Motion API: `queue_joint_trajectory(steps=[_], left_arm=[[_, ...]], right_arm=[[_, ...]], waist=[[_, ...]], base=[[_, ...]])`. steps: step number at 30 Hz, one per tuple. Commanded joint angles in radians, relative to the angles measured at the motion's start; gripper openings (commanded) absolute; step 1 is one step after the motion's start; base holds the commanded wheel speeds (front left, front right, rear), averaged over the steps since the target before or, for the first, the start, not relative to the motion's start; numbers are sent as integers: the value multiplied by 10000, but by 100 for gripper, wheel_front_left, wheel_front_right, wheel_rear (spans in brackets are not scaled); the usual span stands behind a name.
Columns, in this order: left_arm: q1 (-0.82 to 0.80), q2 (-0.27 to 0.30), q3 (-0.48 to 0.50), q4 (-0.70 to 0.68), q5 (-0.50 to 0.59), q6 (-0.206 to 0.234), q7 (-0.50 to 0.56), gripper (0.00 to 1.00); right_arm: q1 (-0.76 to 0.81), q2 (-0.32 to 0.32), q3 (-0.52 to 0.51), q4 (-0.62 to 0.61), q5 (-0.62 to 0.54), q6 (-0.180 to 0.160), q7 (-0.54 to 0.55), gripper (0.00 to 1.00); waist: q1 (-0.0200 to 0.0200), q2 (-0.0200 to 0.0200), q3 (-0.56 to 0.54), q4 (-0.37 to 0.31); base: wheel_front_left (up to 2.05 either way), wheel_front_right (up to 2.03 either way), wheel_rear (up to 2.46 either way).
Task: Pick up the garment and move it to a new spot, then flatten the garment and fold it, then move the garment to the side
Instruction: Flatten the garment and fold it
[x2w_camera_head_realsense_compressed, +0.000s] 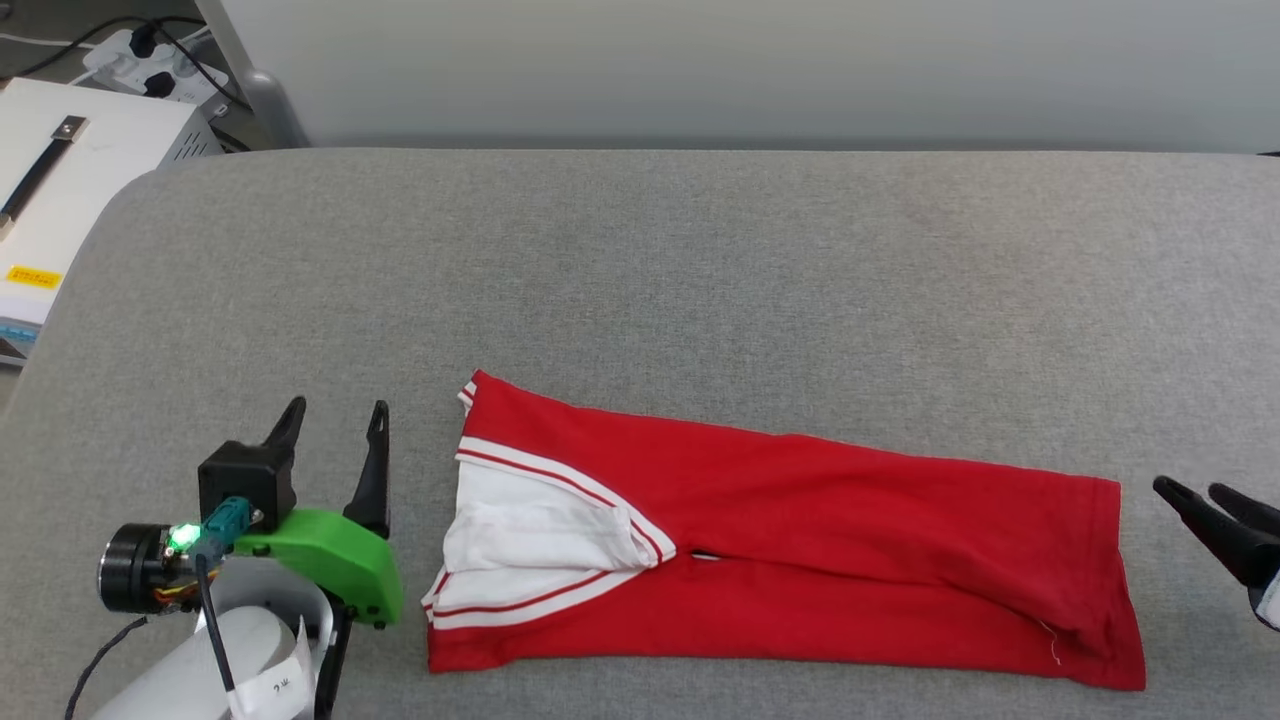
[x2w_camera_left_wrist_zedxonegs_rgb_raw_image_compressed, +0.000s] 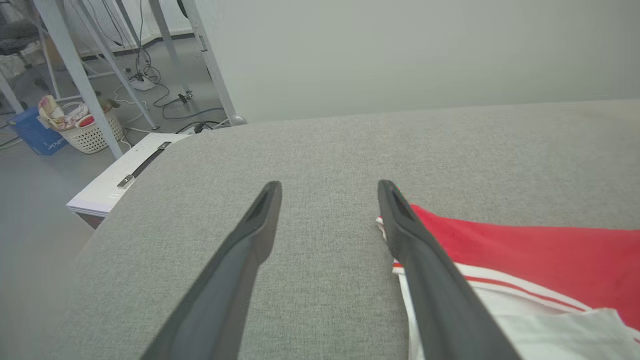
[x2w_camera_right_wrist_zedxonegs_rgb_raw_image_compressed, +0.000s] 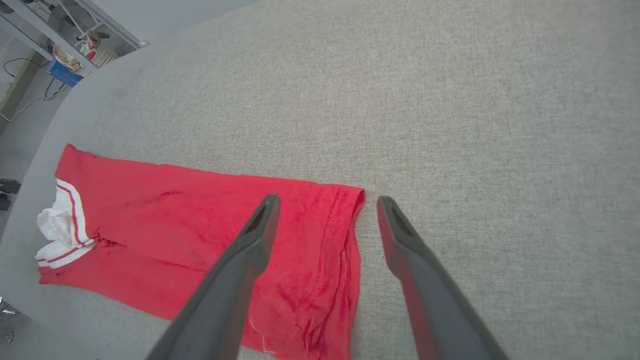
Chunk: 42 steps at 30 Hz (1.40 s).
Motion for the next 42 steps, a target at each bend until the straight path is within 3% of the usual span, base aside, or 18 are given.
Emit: queue_joint_trajectory(steps=[1,6,14,22,28,29,30,36,42], left_arm=[[389,-225,377,-160,409,137,-54,100],[1165,-846,1643,-444,1484,218,-56,100],[2274,-2148,3566,-916,3448,30,-57,100],[2990,-3280,4764,-1004,4897,-811,-58,100],[3315,-4004,5365,-985,5602,-1508,-58,100],[3345,-4097,5443,-997,5692,-1614,-58,100],[3391,-4205,5523,-986,5798,-1747,-58,100],[3551,-4568,5865,-848,6398,-2285,-58,100],[3593,-4752,6062,-727,6896,-2765,-58,100]], right_arm=[[195,-84,-120,192,228,-7,336,100],[199,9,-201,776,438,-7,1090,100],[-73,762,447,1538,224,-7,1491,100],[-406,1379,1248,1829,267,-7,1611,100],[-744,1470,1684,2005,124,-7,1269,100],[-776,1448,1735,2059,69,-7,1170,41],[-809,1436,1783,2136,34,-7,1047,4],[-954,1067,1892,2442,99,-7,692,0],[-985,195,1543,2725,131,-7,517,0]], waist=[[1,0,101,121],[1,0,272,289],[1,0,536,583],[1,0,606,706],[1,0,539,703],[1,0,521,703],[1,0,494,705],[1,0,294,676],[1,0,78,642]], base=[[0,0,0],[0,0,0],[0,0,0],[0,0,0],[0,0,0],[0,0,0],[0,0,0],[0,0,0],[0,0,0]])
